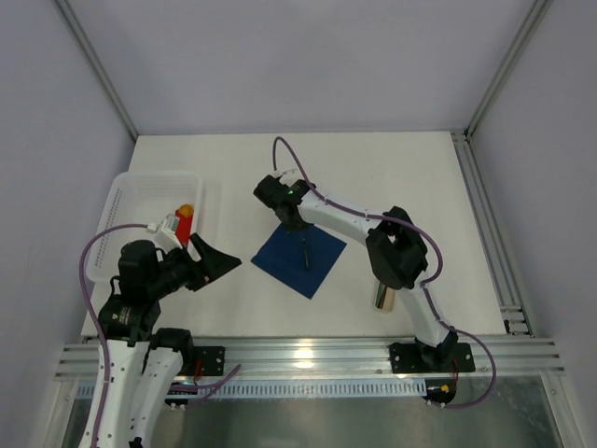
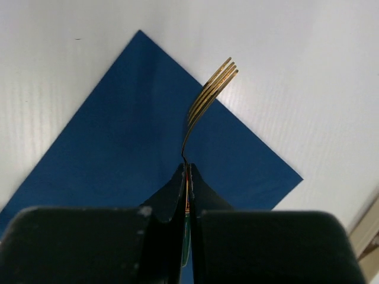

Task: Place the utensils on the paper napkin and roll it up
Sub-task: Adjust the utensils on the napkin.

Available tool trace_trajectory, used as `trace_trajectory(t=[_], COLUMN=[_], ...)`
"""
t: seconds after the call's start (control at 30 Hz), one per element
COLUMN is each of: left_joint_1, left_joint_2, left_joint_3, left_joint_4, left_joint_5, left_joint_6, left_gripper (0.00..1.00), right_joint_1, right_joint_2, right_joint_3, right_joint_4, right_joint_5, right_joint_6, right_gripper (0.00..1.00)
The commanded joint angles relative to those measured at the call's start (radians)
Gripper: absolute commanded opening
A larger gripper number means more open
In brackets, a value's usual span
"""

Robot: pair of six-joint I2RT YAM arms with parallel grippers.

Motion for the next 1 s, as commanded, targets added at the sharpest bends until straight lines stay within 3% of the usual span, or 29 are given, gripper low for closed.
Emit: trace_trajectory(t=[0.0, 0.47, 0.97], left_joint_1=[-0.003, -0.003, -0.003], left_joint_2=[-0.012, -0.011, -0.006], left_joint_3=[0.004, 0.008, 0.013], left_joint_4=[0.002, -0.001, -0.001], left_joint_5=[0.032, 0.028, 0.026], left_joint_6=[0.012, 0.012, 0.013], left_gripper=[0.79, 0.79, 0.79], right_joint_1=[0.007, 0.013, 0.014], right_joint_2=[0.008, 0.150, 0.221], right_joint_3=[0.076, 0.265, 0.334], right_joint_4=[-0.081, -0.167, -0.168], right_joint_5=[0.103, 0.141, 0.126], right_joint_6=[0.009, -0.022, -0.037], right_gripper=[0.03, 0.04, 0.04])
